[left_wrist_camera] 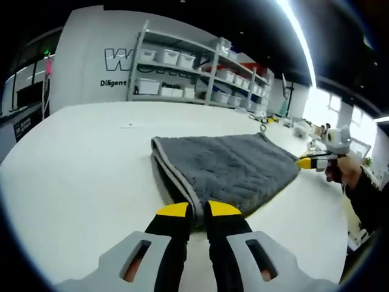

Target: Open the folded towel by lifting each exposed corner and separating the folded layers until the towel lies flat within the target outline without major curled edges

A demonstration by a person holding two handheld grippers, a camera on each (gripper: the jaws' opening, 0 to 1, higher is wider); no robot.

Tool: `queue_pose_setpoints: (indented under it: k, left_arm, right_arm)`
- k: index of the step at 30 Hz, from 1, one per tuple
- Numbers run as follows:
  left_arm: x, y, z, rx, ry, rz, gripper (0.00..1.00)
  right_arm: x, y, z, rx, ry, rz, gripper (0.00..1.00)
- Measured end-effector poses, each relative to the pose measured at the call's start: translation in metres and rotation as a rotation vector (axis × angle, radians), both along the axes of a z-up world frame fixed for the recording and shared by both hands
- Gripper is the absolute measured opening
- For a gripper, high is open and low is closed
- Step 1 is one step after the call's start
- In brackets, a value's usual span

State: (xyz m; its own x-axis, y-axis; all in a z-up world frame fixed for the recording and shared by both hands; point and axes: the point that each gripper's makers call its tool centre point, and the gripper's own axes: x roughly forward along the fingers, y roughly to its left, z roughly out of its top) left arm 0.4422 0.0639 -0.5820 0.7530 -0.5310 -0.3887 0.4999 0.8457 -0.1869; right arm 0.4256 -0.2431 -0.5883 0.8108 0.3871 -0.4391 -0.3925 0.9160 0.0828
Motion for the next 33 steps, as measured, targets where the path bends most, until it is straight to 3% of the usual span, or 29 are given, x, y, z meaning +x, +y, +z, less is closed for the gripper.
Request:
queue_pose_setpoints:
  k: [11, 33]
  left_arm:
    - [-0.004, 0.000, 0.003, 0.003, -0.001, -0.013, 0.07]
    - [-0.025, -0.007, 0.005, -0.003, -0.008, -0.067, 0.05]
  right_arm:
    - [0.003, -0.002, 0.002, -0.077, 0.004, 0.021, 0.05]
    - [0.021, -0.006, 0.000, -0.112, 0.100, 0.062, 0.04]
